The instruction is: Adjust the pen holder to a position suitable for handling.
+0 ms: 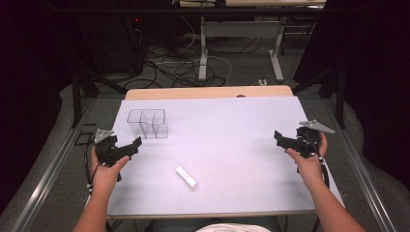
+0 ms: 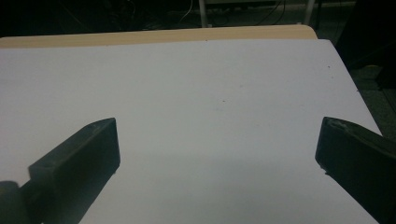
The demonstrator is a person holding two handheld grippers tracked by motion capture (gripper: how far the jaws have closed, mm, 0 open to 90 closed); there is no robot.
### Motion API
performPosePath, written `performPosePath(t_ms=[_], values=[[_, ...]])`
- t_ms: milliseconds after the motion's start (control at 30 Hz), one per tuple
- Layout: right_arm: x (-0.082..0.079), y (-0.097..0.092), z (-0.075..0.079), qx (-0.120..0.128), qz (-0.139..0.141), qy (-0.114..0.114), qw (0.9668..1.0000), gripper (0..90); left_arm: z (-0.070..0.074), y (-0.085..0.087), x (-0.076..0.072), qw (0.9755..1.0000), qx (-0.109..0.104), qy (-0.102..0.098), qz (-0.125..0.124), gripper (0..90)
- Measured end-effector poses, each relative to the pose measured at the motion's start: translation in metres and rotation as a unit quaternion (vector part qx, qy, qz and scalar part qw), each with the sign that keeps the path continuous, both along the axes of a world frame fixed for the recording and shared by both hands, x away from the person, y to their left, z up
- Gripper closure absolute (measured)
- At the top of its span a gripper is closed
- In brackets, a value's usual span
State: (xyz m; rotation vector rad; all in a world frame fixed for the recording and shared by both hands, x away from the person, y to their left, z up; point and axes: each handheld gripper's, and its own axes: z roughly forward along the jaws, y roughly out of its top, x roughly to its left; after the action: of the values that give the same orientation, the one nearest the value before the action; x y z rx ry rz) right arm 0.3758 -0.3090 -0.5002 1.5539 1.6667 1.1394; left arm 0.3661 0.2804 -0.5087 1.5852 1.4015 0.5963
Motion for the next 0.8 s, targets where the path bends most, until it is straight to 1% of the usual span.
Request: performPosePath(t_ms=[33, 67, 167, 200, 267, 333, 433, 467, 500, 533, 600, 633, 667, 700, 733, 800], values=[[0.0, -0.002, -0.002, -0.002, 0.003, 0.005, 1.0, 0.0, 0.001, 0.0, 0.0, 1.0, -0.007, -0.001, 0.003, 0.4], [0.0, -0.001, -0.003, -0.002, 0.005, 0.003, 1.0, 0.0, 0.001, 0.0, 0.0, 1.0, -0.007, -0.001, 0.003, 0.5], [0.0, -0.001, -0.006, -0.02, 0.013, -0.003, 0.9997, 0.0, 0.005, 0.001, 0.0, 0.9999, -0.013, -0.006, 0.005, 0.5], [0.0, -0.001, -0.006, -0.018, 0.014, -0.005, 0.9997, 0.0, 0.005, 0.001, 0.0, 0.9999, -0.013, -0.006, 0.005, 0.4], [0.0, -0.001, -0.008, -0.014, 0.012, -0.001, 0.9998, 0.0, 0.008, 0.002, 0.001, 0.9997, -0.02, -0.011, 0.004, 0.5], [-0.001, -0.001, -0.008, -0.019, 0.013, 0.007, 0.9997, 0.0, 0.009, 0.002, 0.001, 0.9998, -0.019, -0.009, 0.004, 0.5], [-0.002, 0.0, -0.008, -0.014, 0.011, 0.0, 0.9998, 0.4, 0.015, 0.002, 0.005, 0.9999, -0.004, -0.013, 0.005, 0.6], [-0.003, 0.0, -0.006, -0.014, 0.013, 0.007, 0.9998, 0.9, 0.015, 0.002, 0.005, 0.9999, -0.004, -0.013, 0.005, 0.8], [-0.004, 0.0, -0.006, -0.011, 0.013, 0.003, 0.9999, 1.2, 0.02, 0.002, 0.008, 0.9998, -0.003, -0.016, 0.011, 1.5], [-0.004, 0.0, -0.006, -0.011, 0.013, 0.003, 0.9999, 1.2, 0.02, 0.002, 0.008, 0.9998, -0.003, -0.016, 0.011, 1.8], [-0.005, 0.001, -0.006, -0.013, 0.009, 0.004, 0.9999, 1.2, 0.026, 0.002, 0.013, 0.9997, -0.003, -0.019, 0.015, 2.8], [-0.005, 0.001, -0.006, -0.013, 0.009, 0.004, 0.9999, 1.2, 0.026, 0.002, 0.013, 0.9997, -0.003, -0.019, 0.015, 3.4], [-0.006, 0.001, -0.006, -0.013, 0.01, 0.009, 0.9998, 1.2, 0.028, 0.002, 0.014, 0.9997, 0.0, -0.019, 0.015, 3.8], [-0.006, 0.0, -0.006, -0.017, 0.01, 0.017, 0.9996, 1.2, 0.029, 0.001, 0.015, 0.9997, 0.002, -0.02, 0.015, 4.1], [-0.005, 0.001, -0.007, -0.014, 0.009, 0.007, 0.9998, 1.2, 0.031, 0.0, 0.017, 0.9997, 0.002, -0.021, 0.015, 4.5], [-0.006, -0.001, -0.007, -0.014, 0.01, 0.006, 0.9998, 1.2, 0.034, -0.001, 0.019, 0.9996, 0.005, -0.023, 0.016, 5.1]])
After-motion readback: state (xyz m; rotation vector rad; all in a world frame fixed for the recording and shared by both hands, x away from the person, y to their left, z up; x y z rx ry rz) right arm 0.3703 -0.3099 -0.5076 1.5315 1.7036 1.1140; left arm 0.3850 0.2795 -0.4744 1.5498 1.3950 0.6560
